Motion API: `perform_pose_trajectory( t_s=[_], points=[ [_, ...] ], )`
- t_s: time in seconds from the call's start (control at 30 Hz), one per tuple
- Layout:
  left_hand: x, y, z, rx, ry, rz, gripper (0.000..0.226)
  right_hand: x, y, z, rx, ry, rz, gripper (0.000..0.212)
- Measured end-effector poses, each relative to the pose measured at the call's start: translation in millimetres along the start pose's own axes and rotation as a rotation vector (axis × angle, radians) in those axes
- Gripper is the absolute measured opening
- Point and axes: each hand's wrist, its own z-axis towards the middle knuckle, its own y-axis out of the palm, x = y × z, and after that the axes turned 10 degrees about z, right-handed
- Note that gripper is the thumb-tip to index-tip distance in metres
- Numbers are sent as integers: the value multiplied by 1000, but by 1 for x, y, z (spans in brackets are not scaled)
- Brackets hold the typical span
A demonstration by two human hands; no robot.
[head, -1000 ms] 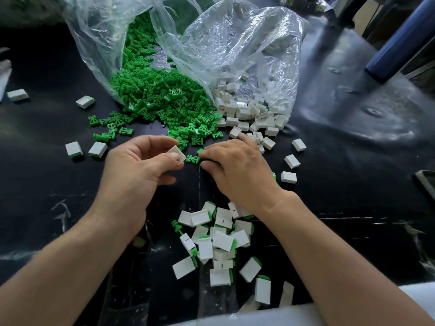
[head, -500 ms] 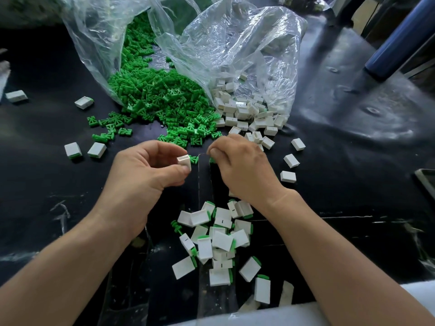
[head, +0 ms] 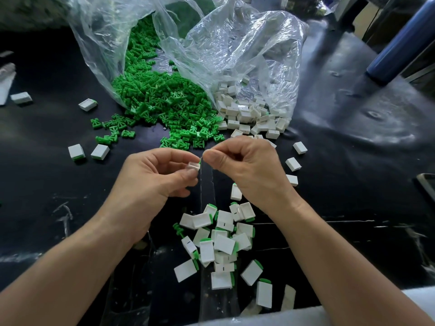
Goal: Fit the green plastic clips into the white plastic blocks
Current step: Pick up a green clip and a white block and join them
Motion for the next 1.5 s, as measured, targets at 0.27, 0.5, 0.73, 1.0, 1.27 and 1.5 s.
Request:
perform_pose_trajectory(
  t_s=[0.27,0.5,0.73,1.0,1.27,1.5],
  points=[
    [2,1,0,25,20,21,14,-1,1,-2,8,51,207,16],
    [2,1,-1,20,31,28,15,0,3,-1,-84,49,170,25],
    [2,0,-1,40,42,58,9,-2,1,-2,-125,105,181,22],
    [2,1,-1,53,38,116,8,1,3,-4,-151,115,147,23],
    [4,0,-2,35,55,98,13,2,2,-3,-177,138,76,22],
    [3,0,-1,12,39,79,16,-1,1,-5,-223,130,-119,19]
  ],
)
